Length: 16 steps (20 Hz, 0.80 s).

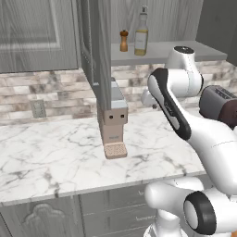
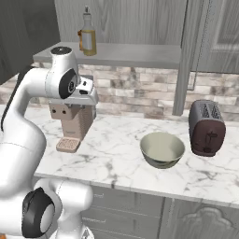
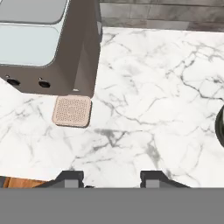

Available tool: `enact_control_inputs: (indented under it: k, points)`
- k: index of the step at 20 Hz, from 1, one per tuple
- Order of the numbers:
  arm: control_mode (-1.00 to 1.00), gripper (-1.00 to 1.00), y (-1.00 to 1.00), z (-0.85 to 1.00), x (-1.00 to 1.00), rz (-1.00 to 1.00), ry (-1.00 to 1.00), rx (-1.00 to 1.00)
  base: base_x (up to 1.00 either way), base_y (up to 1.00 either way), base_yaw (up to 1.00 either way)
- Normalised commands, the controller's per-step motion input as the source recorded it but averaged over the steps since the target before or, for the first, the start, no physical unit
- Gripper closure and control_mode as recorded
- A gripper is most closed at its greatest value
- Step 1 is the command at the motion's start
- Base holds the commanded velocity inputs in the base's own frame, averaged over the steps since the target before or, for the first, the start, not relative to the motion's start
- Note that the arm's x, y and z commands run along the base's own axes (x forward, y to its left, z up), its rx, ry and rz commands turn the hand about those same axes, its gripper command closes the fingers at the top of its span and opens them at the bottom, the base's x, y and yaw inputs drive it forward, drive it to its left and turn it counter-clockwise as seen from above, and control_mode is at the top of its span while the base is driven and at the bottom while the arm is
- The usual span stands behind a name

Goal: Retrieve the bottle and the shaker from the cabinet and place them next to the mixing bowl on the counter. Then add garlic from the fridge to the mixing bowl.

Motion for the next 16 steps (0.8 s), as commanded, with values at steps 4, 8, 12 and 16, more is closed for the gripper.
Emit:
enact_control_inputs:
  k: [4,8,12,16]
  points:
    - [-1.00,-1.00,0.00,0.09,-0.32,0.00,-0.10,0.00,0.00,0.00,0.00]
    - [-1.00,-1.00,0.00,0.27,-0.20,-0.10,-0.09,0.00,0.00,0.00,0.00]
    - [-1.00,-1.00,0.00,0.40,-0.15,-0.11,-0.10,0.00,0.00,0.00,0.00]
    - [-1.00,-1.00,0.00,0.58,-0.13,-0.08,-0.14,0.00,0.00,0.00,0.00]
